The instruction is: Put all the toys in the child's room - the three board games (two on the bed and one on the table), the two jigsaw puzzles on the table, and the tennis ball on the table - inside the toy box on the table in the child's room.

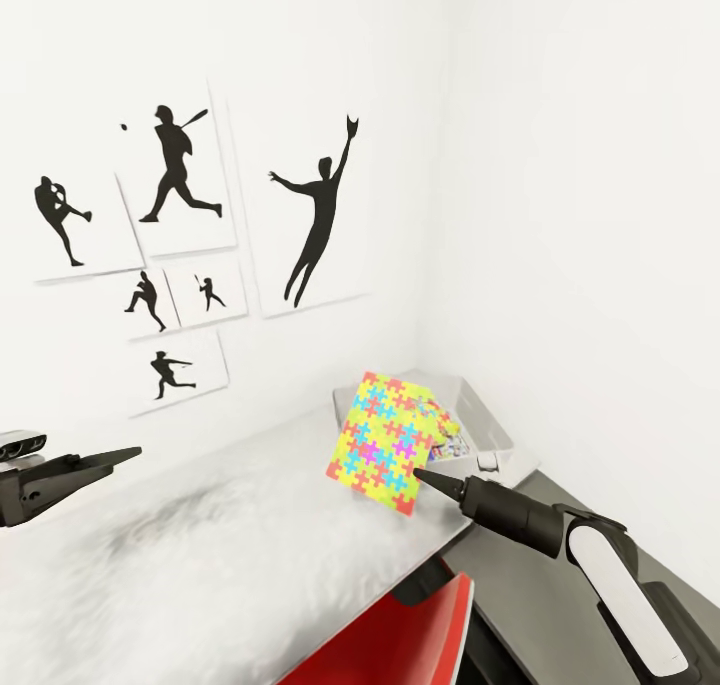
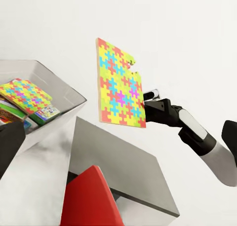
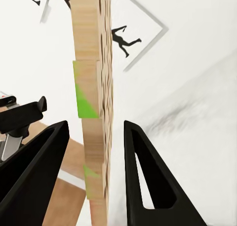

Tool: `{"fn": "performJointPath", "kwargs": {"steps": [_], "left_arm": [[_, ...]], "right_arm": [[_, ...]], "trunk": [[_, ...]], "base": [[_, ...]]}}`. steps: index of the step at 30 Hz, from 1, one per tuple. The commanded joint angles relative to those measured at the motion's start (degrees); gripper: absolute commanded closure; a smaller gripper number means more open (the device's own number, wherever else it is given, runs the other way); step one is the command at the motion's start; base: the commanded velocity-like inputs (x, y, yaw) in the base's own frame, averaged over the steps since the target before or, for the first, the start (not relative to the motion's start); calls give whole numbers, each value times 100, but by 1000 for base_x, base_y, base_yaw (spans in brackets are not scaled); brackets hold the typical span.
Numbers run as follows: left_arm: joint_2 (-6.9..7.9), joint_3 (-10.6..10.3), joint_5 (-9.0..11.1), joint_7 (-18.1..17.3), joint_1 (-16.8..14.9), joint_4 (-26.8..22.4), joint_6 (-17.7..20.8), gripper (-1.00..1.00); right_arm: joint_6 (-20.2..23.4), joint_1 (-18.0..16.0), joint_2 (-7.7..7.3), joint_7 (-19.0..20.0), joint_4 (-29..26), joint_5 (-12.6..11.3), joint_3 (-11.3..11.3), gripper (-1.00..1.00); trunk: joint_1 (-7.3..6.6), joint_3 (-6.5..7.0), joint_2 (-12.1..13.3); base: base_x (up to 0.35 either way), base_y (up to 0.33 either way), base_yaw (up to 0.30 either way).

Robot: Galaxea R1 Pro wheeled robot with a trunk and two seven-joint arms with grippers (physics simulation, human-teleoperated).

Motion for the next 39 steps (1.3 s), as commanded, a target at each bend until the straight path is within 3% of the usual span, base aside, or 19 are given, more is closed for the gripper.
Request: {"fn": "performJointPath", "kwargs": {"steps": [1,18,25,29,33,36,39], "left_arm": [[1,0,-5,-23,-5,-1,61,-100],[-24,-8,3,-23,-5,-3,59,-100],[-41,-16,4,-23,-5,-5,56,-100],[-42,-17,4,-23,-5,-9,60,-100],[-49,-27,4,-23,-5,-9,61,-100],[-51,-27,4,-23,-5,-9,61,-100],[-51,-28,4,-23,-5,-10,61,-100]], "right_arm": [[20,-6,-3,4,1,-16,2,100],[3,-6,36,-54,3,-21,-17,100],[240,-126,22,-107,46,-38,-284,100],[810,-790,78,-424,475,-54,-592,100],[979,-1758,183,-924,1444,-81,-698,100],[998,-2265,355,-1294,2133,-78,-711,100],[961,-2783,607,-2003,2871,-66,-721,100]], "trunk": [[4,-13,-13],[4,-13,-13],[4,-13,-13],[4,-13,-13],[4,-13,-13],[4,-13,-13],[4,-13,-13]], "base": [[23,0,0],[33,0,0],[0,0,0],[0,0,0],[0,0,0],[0,0,0],[0,0,0]]}}
